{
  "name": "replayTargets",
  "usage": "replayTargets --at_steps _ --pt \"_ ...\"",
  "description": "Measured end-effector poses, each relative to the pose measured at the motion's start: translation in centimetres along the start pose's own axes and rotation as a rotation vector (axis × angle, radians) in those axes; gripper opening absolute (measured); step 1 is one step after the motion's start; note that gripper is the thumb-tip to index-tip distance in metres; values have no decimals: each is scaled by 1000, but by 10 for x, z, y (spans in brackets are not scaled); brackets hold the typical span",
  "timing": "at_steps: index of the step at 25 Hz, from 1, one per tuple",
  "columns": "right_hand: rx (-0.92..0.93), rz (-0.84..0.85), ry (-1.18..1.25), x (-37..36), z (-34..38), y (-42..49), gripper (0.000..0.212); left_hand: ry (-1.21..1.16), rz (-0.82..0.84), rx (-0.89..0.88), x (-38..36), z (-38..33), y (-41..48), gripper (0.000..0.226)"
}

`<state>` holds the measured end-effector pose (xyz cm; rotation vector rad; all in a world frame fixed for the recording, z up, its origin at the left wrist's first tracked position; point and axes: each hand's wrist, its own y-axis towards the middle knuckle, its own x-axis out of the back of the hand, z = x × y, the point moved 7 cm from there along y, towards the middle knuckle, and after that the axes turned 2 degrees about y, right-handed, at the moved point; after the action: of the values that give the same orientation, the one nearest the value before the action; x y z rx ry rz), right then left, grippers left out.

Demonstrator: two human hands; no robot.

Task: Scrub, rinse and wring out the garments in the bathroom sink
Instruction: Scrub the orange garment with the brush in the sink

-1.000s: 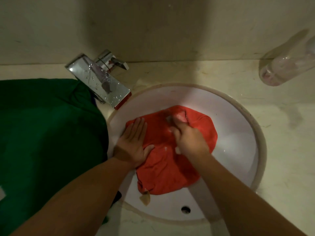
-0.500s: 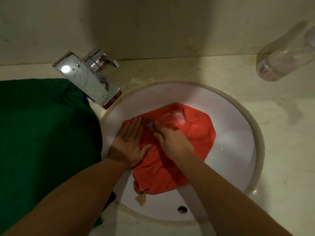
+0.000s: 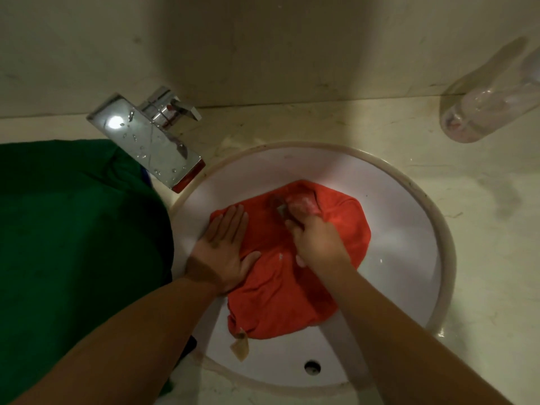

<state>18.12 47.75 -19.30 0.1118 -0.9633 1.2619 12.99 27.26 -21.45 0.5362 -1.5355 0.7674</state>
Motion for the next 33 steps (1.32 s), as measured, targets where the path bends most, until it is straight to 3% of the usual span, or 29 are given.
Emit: replayTargets --at_steps 4,8,10,15,20,25,27,30,33 --pt "-156 -102 -77 46 -38 -9 43 8 -56 -17 5 -2 -4 84" --pt "127 60 -9 -26 36 -16 47 4 -45 -6 2 0 -3 86" --pt "157 67 -82 -21 36 -19 47 16 -61 -8 3 1 -2 85" --pt "-210 -122 -210 72 -49 -27 46 2 -94 -7 5 -5 -4 84" --pt "166 50 -109 -19 29 -23 44 18 -54 0 2 -3 0 86" --pt "-210 -125 -221 77 -52 -10 46 16 -70 -10 4 -6 -2 84" --pt "-92 -113 -122 52 -20 -7 45 12 -65 -10 4 -4 0 85" --pt "156 99 -123 -25 29 -17 42 24 -55 -12 1 -2 0 86" --pt "23 1 -215 29 -12 -12 43 14 -75 -3 3 -2 1 85"
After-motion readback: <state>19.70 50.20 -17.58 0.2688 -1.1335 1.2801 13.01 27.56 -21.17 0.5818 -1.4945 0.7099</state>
